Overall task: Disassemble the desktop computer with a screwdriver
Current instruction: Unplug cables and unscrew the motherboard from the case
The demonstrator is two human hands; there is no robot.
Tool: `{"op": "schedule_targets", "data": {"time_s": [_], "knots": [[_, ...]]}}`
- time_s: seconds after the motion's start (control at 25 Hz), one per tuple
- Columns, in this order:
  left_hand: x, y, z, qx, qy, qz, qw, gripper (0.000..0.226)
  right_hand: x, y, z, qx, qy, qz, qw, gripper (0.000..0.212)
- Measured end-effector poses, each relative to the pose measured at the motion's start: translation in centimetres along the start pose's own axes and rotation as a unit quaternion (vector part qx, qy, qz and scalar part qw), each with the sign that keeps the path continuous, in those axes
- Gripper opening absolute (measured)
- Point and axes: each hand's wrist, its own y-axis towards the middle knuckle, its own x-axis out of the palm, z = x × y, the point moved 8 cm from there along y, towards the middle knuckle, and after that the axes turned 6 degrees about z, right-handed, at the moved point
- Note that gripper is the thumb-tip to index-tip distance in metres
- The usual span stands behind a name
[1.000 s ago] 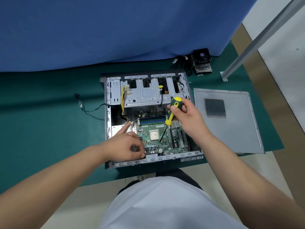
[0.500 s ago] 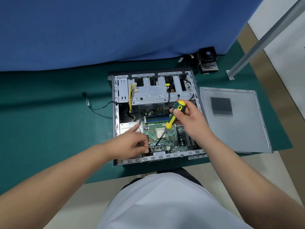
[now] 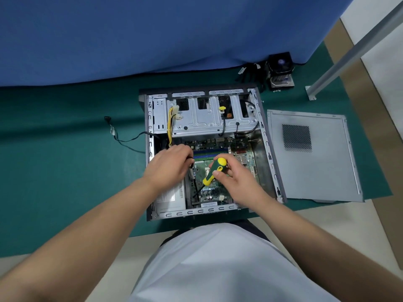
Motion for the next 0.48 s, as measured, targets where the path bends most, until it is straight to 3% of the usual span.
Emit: {"op": "schedule_targets", "data": {"time_s": [0.48], "knots": [[0.4,-0.3,0.1,-0.004,0.052,0.053,0.997,0.013,1.3,-0.4,0.4,-0.036,-0.088,-0.024,0.995,0.029]]}}
